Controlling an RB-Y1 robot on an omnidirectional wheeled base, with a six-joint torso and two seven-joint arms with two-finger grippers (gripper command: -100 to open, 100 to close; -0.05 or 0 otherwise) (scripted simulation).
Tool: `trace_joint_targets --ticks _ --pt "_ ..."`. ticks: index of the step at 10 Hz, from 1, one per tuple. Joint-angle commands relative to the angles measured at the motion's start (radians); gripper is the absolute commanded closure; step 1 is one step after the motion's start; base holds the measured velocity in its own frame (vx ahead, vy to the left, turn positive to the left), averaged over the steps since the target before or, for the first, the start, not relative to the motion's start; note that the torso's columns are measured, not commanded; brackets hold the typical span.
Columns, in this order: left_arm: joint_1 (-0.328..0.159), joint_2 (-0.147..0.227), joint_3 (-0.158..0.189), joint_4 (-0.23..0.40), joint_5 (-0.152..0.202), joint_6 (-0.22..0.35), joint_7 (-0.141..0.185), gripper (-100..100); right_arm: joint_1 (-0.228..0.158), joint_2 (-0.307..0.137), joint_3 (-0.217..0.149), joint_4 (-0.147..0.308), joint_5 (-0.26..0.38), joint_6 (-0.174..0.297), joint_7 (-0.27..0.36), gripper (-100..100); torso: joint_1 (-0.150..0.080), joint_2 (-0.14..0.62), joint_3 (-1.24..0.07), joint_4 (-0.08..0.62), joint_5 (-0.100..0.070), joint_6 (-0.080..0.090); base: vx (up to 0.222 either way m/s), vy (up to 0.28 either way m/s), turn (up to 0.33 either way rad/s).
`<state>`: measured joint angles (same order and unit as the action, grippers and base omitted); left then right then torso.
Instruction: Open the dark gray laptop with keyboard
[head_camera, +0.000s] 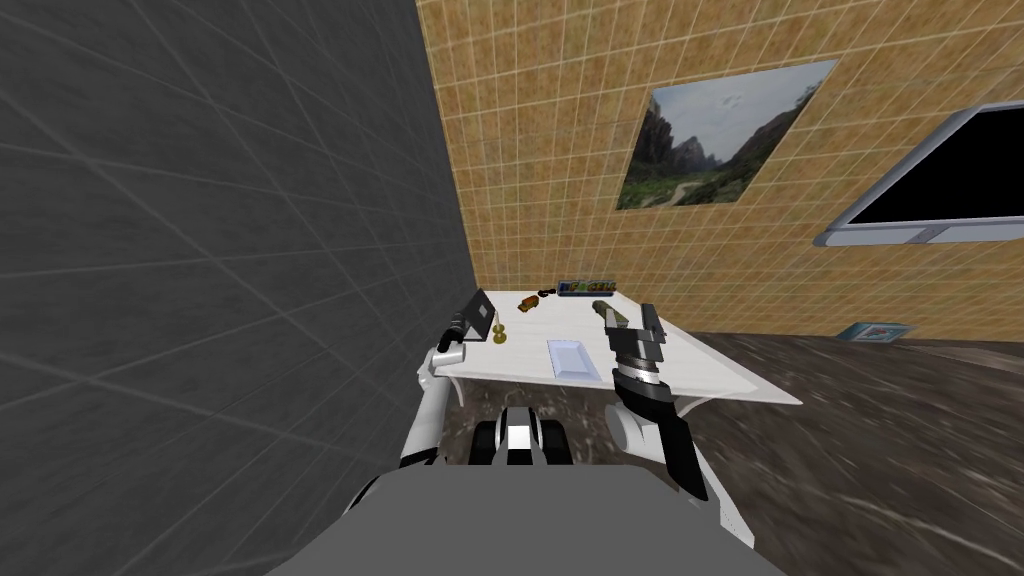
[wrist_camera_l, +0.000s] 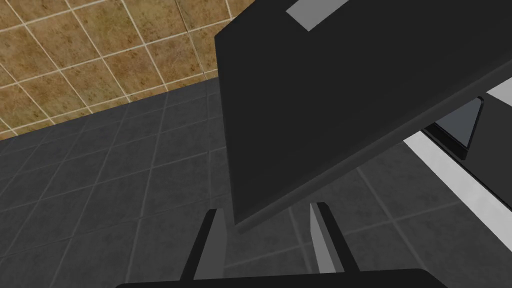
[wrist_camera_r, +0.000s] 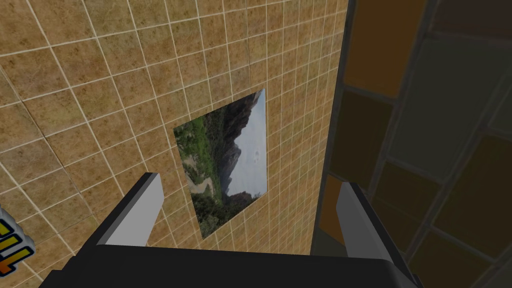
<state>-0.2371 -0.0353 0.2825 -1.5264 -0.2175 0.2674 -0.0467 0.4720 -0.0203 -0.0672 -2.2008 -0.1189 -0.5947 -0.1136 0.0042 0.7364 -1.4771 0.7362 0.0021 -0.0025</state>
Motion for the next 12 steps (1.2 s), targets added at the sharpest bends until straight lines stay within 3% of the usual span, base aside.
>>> trace_joint_targets --ticks 1,9,10,11,12 --pt "-0.001 -0.002 0.002 0.025 0.039 -0.001 0.036 100 0.0 0.0 0.0 0.0 0.0 0.0 0.0 0 -0.007 -0.002 -0.001 -0.001 -0.002 0.002 -0.002 0.072 0.023" --pt "0.0 -0.011 0.011 0.132 0.188 -0.015 0.165 100 0.0 0.0 0.0 0.0 0.0 0.0 0.0 0 -0.003 -0.002 -0.001 0.0 -0.001 0.003 0.015 0.095 -0.003" --pt "0.006 -0.012 0.008 0.11 0.176 -0.008 0.152 100 0.0 0.0 0.0 0.0 0.0 0.0 0.0 0 -0.003 0.0 0.0 0.001 -0.001 0.003 0.006 0.045 0.001" --pt "0.019 -0.012 0.004 0.139 0.217 -0.031 0.186 100 0.0 0.0 0.0 0.0 0.0 0.0 0.0 0 -0.007 0.002 0.001 0.002 -0.003 0.003 0.014 0.075 -0.068" --pt "0.025 -0.012 0.001 0.153 0.237 -0.043 0.201 100 0.0 0.0 0.0 0.0 0.0 0.0 0.0 0 -0.005 0.002 0.002 0.002 -0.002 0.004 0.006 0.113 -0.078"
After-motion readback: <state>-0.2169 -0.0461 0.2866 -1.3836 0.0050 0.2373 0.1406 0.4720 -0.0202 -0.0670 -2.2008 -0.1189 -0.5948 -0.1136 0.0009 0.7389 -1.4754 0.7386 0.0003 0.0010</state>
